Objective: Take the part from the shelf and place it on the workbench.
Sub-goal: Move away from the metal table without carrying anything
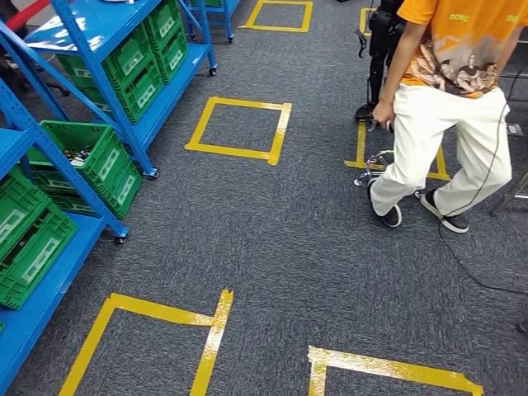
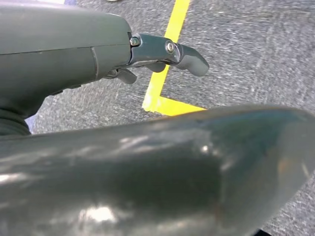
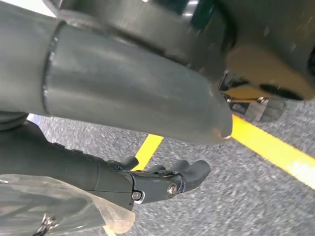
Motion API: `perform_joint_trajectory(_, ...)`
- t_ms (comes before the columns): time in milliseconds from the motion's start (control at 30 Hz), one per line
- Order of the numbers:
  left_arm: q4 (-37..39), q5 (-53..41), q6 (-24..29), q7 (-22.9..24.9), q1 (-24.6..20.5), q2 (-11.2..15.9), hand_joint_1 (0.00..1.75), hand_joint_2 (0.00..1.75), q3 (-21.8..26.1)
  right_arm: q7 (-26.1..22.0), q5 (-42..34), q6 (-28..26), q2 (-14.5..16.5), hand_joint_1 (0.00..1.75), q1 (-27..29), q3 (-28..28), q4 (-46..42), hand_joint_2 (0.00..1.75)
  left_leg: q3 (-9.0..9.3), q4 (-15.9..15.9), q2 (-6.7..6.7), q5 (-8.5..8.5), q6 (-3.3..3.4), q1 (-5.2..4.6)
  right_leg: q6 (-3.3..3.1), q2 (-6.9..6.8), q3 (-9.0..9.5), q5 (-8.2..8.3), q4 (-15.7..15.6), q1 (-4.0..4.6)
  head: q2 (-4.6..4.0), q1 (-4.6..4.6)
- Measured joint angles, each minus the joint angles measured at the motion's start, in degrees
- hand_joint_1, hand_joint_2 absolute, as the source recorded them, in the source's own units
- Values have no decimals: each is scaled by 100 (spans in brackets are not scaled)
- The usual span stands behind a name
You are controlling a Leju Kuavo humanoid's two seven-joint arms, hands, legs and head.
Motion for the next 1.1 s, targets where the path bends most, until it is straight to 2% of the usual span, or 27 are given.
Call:
perform_joint_trajectory(67, 0, 13, 61, -18, -22, 2, 0, 0, 0, 22, 34, 63, 1, 0, -11, 3, 0, 0, 347, -682, 303, 221, 62, -57, 57, -122, 34, -43, 3, 27, 0, 1)
perform_joint_trajectory(100, 0, 27, 85, -41, -36, 2, 0, 0, 0, 41, 53, 94, 0, 0, -13, 5, 0, 0, 419, -839, 401, 236, 93, -84, 90, -182, 51, -63, 1, 42, 0, 3)
perform_joint_trajectory(133, 0, 47, 102, -69, -45, 3, 0, 0, 0, 62, 71, 115, -1, 0, -16, 8, 0, 0, 424, -878, 410, 209, 118, -107, 123, -248, 72, -77, -9, 54, 0, 4)
perform_joint_trajectory(167, 0, 69, 115, -97, -46, 2, 0, 0, 0, 82, 89, 121, -1, 0, -23, 13, -1, 0, 417, -893, 332, 218, 148, -104, 152, -317, 106, -86, -25, 56, 0, 4)
perform_joint_trajectory(200, 0, 85, 126, -116, -40, -1, 0, 0, 0, 95, 102, 114, -1, 0, -30, 20, -2, 0, 426, -920, 256, 231, 177, -93, 181, -325, 131, -111, -28, 50, 0, 5)
perform_joint_trajectory(233, 0, 99, 140, -126, -35, -4, 0, 0, 1, 102, 111, 103, -1, 0, -36, 27, -3, 0, 439, -950, 185, 249, 213, -79, 206, -223, 119, -173, 28, 43, -1, 16)
perform_joint_trajectory(267, -1, 107, 149, -131, -40, -9, 0, 0, 1, 104, 116, 89, -2, 0, -38, 32, -4, 0, 452, -981, 111, 269, 249, -60, 228, -53, 41, -292, 202, 35, -1, 32)
perform_joint_trajectory(333, -2, 111, 159, -136, -54, -23, 0, 0, 2, 111, 120, 70, -4, 0, -29, 35, -4, 0, 454, -1000, -31, 284, 301, -46, 245, 331, -308, -637, 892, 28, -1, 64)
perform_joint_trajectory(367, -2, 111, 159, -138, -60, -28, 0, 0, 2, 116, 120, 67, -7, 0, -21, 35, -4, 0, 451, -998, -113, 283, 313, -49, 249, 414, -519, -773, 1281, 29, -1, 68)
perform_joint_trajectory(400, -2, 112, 159, -140, -61, -32, 0, 0, 2, 120, 121, 66, -8, 0, -11, 35, -4, 0, 455, -997, -200, 280, 320, -53, 251, 446, -676, -804, 1533, 31, -1, 67)
perform_joint_trajectory(433, -2, 112, 159, -141, -60, -33, 0, 0, 2, 121, 121, 66, -10, 0, -2, 35, -4, 0, 462, -994, -290, 278, 321, -55, 250, 460, -745, -718, 1582, 31, 0, 67)
perform_joint_trajectory(467, -2, 112, 159, -141, -59, -34, 0, 0, 2, 121, 122, 65, -11, 0, 3, 35, -4, 0, 472, -988, -384, 274, 317, -53, 247, 479, -704, -517, 1392, 28, 0, 66)
perform_joint_trajectory(500, -2, 112, 159, -141, -60, -36, 0, 0, 2, 121, 122, 65, -15, 0, 5, 35, -4, 0, 481, -978, -474, 267, 307, -50, 242, 540, -575, -257, 1020, 19, -1, 67)
perform_joint_trajectory(533, -2, 111, 159, -141, -61, -38, 0, 0, 2, 120, 122, 65, -18, 0, 5, 35, -3, 0, 483, -964, -551, 256, 288, -49, 237, 692, -427, -68, 639, 2, 0, 68)
perform_joint_trajectory(567, -2, 111, 159, -142, -66, -39, 0, 0, 2, 120, 121, 65, -21, 0, 3, 35, -1, 0, 472, -941, -625, 244, 265, -49, 230, 842, -285, 47, 310, -18, -1, 63)
perform_joint_trajectory(633, -2, 111, 159, -143, -67, -40, 0, 0, 2, 123, 122, 67, -24, 0, -3, 36, 3, 0, 430, -924, -752, 246, 198, -36, 200, 1028, -147, 52, 55, -26, 0, 59)
perform_joint_trajectory(700, -2, 111, 159, -148, -54, -38, 0, 0, 2, 139, 156, 72, -25, 0, -10, 41, 2, 0, 393, -924, -856, 261, 129, -11, 133, 908, -100, 63, 11, -18, 0, 60)
perform_joint_trajectory(733, -2, 111, 159, -149, -47, -37, 0, 0, 2, 155, 195, 76, -24, 0, -10, 50, 2, 0, 369, -880, -791, 233, 99, -12, 91, 833, -78, 73, -12, -20, -1, 57)
perform_joint_trajectory(767, -2, 110, 157, -133, -48, -33, 0, 0, 2, 176, 247, 80, -20, 0, -9, 72, 3, 0, 305, -739, -654, 148, 73, -18, 54, 746, -53, 80, -39, -26, -1, 44)
perform_joint_trajectory(833, -2, 115, 146, -63, -61, -26, 0, 0, 2, 245, 344, 76, -11, 0, 0, 137, 6, 0, 7, -105, -298, -172, 26, -24, -3, 548, -6, 63, -66, -13, -1, 17)
perform_joint_trajectory(867, -2, 122, 141, -22, -68, -22, 0, 0, 2, 289, 384, 64, -8, 0, 6, 167, 8, 0, -187, 286, -207, -332, 6, -14, -18, 440, 9, 46, -66, -4, -1, 8)
perform_joint_trajectory(900, -2, 132, 137, 2, -66, -21, 0, 0, 2, 332, 415, 51, -6, 0, 11, 188, 8, 0, -334, 581, -167, -418, -9, -3, -25, 338, 25, 27, -65, 3, -1, 8)
perform_joint_trajectory(933, -2, 147, 137, 13, -58, -20, 0, 0, 2, 367, 446, 34, -3, 0, 13, 208, 9, 0, -388, 682, -150, -391, -17, 7, -25, 244, 43, 7, -65, 6, -1, 8)
perform_joint_trajectory(967, -2, 158, 136, 14, -49, -20, 0, 0, 2, 390, 475, 17, 1, 0, 11, 233, 9, 0, -329, 556, -134, -257, -18, 14, -19, 161, 66, -13, -65, 7, -1, 7)
perform_joint_trajectory(1000, -2, 169, 135, 12, -43, -19, 0, 0, 2, 401, 504, 0, 7, 0, 5, 265, 9, 0, -170, 234, -87, -49, -7, 16, -5, 85, 97, -37, -65, 7, -1, 6)
perform_joint_trajectory(1033, -2, 180, 134, 9, -42, -19, 0, 0, 2, 403, 533, -18, 15, 0, -3, 297, 9, 0, 27, -160, 28, 141, 11, 7, 16, 15, 127, -63, -66, 9, -1, 7)
perform_joint_trajectory(1100, -2, 209, 133, 0, -65, -20, 0, 0, 3, 391, 572, -33, 32, 0, -17, 344, 10, 0, 328, -757, 276, 304, 68, -48, 80, -109, 153, -128, -63, 36, -1, 8)
